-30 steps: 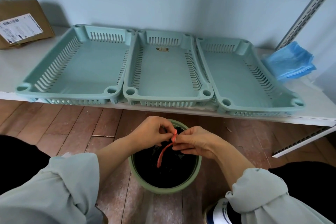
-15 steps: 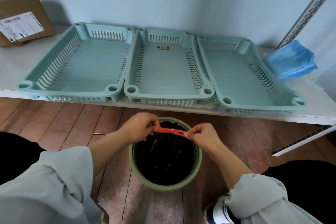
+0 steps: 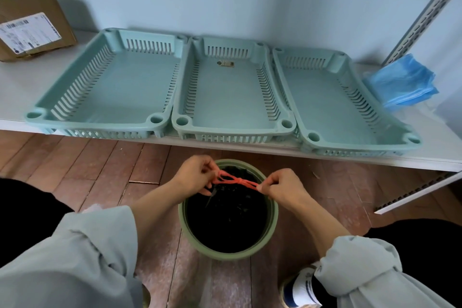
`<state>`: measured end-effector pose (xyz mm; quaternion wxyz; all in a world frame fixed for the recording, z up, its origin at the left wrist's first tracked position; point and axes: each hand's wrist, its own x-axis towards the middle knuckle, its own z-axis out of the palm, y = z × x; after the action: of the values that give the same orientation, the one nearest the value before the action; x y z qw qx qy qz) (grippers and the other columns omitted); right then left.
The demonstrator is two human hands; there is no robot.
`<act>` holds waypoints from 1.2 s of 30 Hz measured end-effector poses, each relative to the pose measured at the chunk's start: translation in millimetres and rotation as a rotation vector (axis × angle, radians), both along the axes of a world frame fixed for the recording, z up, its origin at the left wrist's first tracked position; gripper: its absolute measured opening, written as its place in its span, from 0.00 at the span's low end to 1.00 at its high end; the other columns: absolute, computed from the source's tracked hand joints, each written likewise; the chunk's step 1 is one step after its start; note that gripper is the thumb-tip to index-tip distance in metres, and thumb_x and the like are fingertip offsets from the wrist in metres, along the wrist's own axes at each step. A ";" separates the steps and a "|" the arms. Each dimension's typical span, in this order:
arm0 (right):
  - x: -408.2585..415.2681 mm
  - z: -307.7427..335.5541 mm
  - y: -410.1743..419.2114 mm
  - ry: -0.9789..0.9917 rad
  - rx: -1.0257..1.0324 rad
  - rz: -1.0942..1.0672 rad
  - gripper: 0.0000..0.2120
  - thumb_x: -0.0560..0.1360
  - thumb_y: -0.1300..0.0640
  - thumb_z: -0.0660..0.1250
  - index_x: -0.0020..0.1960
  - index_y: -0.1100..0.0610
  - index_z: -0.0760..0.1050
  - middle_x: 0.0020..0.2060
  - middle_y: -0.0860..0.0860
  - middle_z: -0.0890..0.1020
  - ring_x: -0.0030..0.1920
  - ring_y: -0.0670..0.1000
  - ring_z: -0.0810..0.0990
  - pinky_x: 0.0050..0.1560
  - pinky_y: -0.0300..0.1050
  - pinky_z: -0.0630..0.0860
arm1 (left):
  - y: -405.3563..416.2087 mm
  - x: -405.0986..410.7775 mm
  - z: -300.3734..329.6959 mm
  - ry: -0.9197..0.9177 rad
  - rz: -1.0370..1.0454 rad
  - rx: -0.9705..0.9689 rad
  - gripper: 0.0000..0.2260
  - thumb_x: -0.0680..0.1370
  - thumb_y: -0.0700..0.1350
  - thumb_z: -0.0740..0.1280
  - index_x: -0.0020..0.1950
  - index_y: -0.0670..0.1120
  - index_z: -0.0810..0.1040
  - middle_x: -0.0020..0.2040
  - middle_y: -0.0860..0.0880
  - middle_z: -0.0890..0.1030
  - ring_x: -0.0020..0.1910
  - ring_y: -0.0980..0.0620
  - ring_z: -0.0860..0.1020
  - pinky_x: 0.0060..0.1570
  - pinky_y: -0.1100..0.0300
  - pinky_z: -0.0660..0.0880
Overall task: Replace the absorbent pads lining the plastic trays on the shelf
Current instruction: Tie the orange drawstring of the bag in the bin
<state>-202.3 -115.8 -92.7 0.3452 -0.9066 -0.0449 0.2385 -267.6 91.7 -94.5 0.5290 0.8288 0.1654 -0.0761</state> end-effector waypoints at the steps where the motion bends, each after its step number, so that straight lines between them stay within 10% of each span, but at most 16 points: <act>1: -0.2 0.9 0.0 -0.030 -0.029 0.004 0.09 0.70 0.55 0.72 0.31 0.53 0.81 0.35 0.45 0.83 0.41 0.48 0.80 0.47 0.48 0.79 | 0.8 2.0 -2.5 -0.006 0.006 0.023 0.06 0.78 0.36 0.64 0.42 0.44 0.75 0.37 0.46 0.78 0.30 0.55 0.76 0.28 0.62 0.80; 7: 0.3 14.8 0.7 -0.088 0.073 0.061 0.05 0.71 0.53 0.73 0.37 0.52 0.83 0.31 0.42 0.81 0.38 0.44 0.80 0.39 0.41 0.76 | 0.9 15.7 3.0 -0.198 -0.073 0.248 0.12 0.79 0.44 0.60 0.59 0.56 0.77 0.55 0.56 0.80 0.51 0.58 0.79 0.57 0.54 0.77; 13: -1.2 23.1 11.3 -0.045 0.208 0.060 0.03 0.71 0.59 0.73 0.40 0.58 0.82 0.33 0.52 0.83 0.31 0.44 0.81 0.31 0.34 0.75 | -22.5 20.7 9.7 -0.350 -0.423 0.778 0.12 0.75 0.56 0.65 0.57 0.58 0.80 0.55 0.57 0.80 0.58 0.55 0.75 0.55 0.57 0.73; 21: 2.0 15.8 7.9 -0.032 0.148 0.049 0.04 0.71 0.62 0.72 0.37 0.59 0.82 0.32 0.54 0.83 0.32 0.46 0.82 0.36 0.37 0.79 | -25.1 15.6 -1.5 -0.197 -0.420 0.820 0.11 0.77 0.56 0.63 0.57 0.59 0.80 0.53 0.54 0.82 0.56 0.52 0.77 0.51 0.56 0.75; 28: 9.8 -11.7 23.6 0.049 0.073 0.177 0.09 0.76 0.56 0.66 0.52 0.56 0.82 0.41 0.51 0.82 0.43 0.51 0.80 0.47 0.46 0.75 | -24.3 24.6 -3.8 -0.141 -0.333 0.430 0.12 0.76 0.48 0.67 0.59 0.54 0.80 0.56 0.54 0.82 0.56 0.55 0.79 0.56 0.63 0.73; 36: 11.9 -50.0 12.3 0.148 -0.243 -0.100 0.27 0.76 0.60 0.62 0.73 0.59 0.61 0.67 0.59 0.71 0.67 0.60 0.71 0.65 0.49 0.69 | -11.0 2.3 -51.6 0.237 -0.434 0.769 0.14 0.79 0.53 0.61 0.63 0.54 0.77 0.61 0.43 0.69 0.62 0.42 0.69 0.61 0.50 0.70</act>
<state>-190.3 -103.5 -142.7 0.2467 -0.9228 0.0551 0.2907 -265.3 80.7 -146.0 0.1322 0.9661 0.0634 -0.2125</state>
